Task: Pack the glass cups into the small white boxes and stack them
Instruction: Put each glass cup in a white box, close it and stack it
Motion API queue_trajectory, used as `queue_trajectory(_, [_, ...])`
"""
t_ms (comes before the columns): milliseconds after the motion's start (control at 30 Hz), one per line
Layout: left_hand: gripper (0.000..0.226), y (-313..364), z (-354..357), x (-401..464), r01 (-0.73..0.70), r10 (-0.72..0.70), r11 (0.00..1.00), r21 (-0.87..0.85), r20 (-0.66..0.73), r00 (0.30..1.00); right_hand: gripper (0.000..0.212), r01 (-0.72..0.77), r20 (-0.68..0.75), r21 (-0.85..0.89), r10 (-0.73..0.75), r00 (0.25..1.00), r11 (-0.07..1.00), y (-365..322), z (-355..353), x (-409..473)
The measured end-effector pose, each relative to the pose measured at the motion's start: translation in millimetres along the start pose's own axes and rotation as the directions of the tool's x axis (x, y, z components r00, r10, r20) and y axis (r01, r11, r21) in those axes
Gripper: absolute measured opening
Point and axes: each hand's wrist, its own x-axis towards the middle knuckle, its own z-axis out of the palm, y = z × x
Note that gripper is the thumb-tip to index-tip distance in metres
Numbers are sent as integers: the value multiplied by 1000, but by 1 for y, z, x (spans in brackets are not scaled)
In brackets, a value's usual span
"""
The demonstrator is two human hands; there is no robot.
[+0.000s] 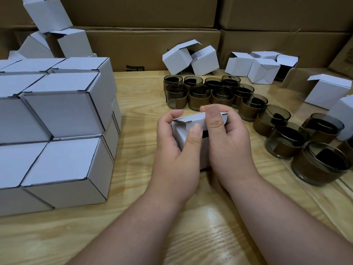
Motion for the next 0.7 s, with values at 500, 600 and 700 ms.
queue_trajectory(500, [39, -1, 0, 2, 38, -38, 997, -71, 2, 999, 27, -7, 19, -24, 7, 1000, 1000, 1, -1, 0])
queue_trajectory(600, [36, -2, -1, 2, 49, -49, 996, -68, 0, 999, 27, -5, 30, -30, 6, 1000, 1000, 0, -1, 1])
queue_trajectory(700, [36, -2, 0, 1, 53, -54, 997, -55, -6, 999, 32, -10, 46, -44, 12, 999, 999, 1, -1, 0])
